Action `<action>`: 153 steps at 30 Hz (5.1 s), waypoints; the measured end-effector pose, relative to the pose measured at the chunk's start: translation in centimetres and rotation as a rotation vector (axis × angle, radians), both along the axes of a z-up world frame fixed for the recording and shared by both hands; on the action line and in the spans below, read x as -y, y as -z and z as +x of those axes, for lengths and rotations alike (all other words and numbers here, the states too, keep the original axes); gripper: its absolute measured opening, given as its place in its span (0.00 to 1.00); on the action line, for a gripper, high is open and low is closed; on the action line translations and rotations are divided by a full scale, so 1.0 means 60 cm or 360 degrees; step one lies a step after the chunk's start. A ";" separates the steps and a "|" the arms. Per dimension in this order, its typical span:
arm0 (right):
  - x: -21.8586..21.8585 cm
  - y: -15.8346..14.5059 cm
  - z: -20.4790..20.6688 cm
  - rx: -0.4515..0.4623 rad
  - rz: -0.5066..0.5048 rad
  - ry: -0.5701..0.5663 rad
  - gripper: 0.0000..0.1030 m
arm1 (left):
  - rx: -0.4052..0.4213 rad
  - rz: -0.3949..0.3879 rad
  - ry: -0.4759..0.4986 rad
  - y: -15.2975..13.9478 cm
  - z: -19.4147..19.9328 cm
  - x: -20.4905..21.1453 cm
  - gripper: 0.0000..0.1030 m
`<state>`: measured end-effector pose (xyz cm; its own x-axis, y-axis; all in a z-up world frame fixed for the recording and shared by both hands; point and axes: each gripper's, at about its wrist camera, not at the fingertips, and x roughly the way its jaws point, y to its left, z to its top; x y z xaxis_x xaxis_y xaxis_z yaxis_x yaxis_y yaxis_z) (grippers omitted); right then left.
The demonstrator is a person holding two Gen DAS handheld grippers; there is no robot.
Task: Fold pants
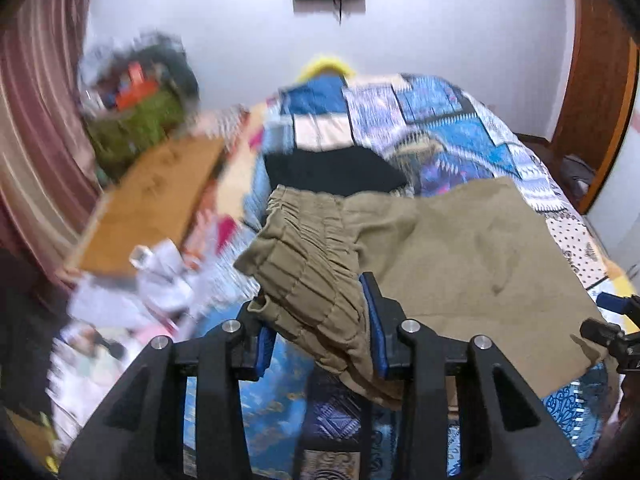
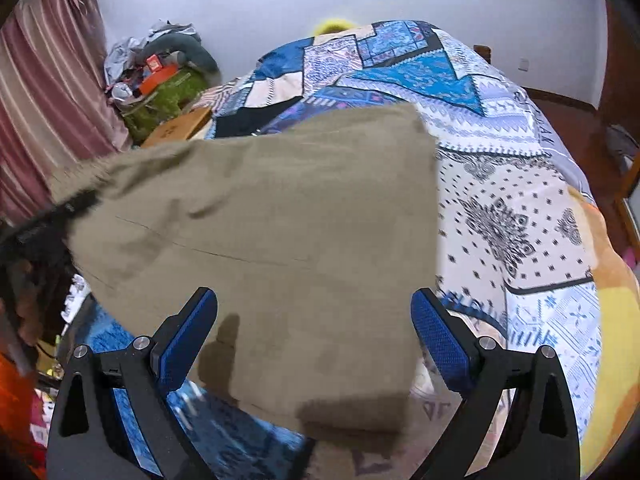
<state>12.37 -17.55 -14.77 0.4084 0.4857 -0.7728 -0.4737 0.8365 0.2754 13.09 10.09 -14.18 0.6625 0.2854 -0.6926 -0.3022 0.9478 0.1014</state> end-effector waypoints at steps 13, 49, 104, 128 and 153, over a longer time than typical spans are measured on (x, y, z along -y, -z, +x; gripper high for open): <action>0.009 0.025 -0.003 0.0021 -0.0024 -0.0027 0.97 | 0.0168 -0.0102 0.0426 -0.113 0.051 0.135 0.32; 0.113 0.021 0.002 -0.0079 0.0177 0.0177 0.95 | -0.0298 -0.0102 0.0558 0.027 0.280 0.186 0.91; 0.066 0.018 -0.017 0.0041 0.0017 0.0202 0.50 | -0.0467 -0.0055 0.0253 0.136 0.026 -0.005 0.82; 0.021 -0.050 0.079 0.0160 0.0021 0.0082 0.39 | -0.0246 -0.0249 0.0659 0.027 0.150 0.106 0.68; -0.012 0.006 0.124 0.0164 -0.0108 -0.0030 0.24 | -0.0308 -0.0287 0.0548 0.112 0.220 0.143 0.50</action>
<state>19.81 -16.83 -15.13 0.4787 0.4420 -0.7586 -0.5127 0.8422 0.1672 26.29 1.49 -20.89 0.5508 -0.0665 -0.8320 0.0432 0.9978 -0.0512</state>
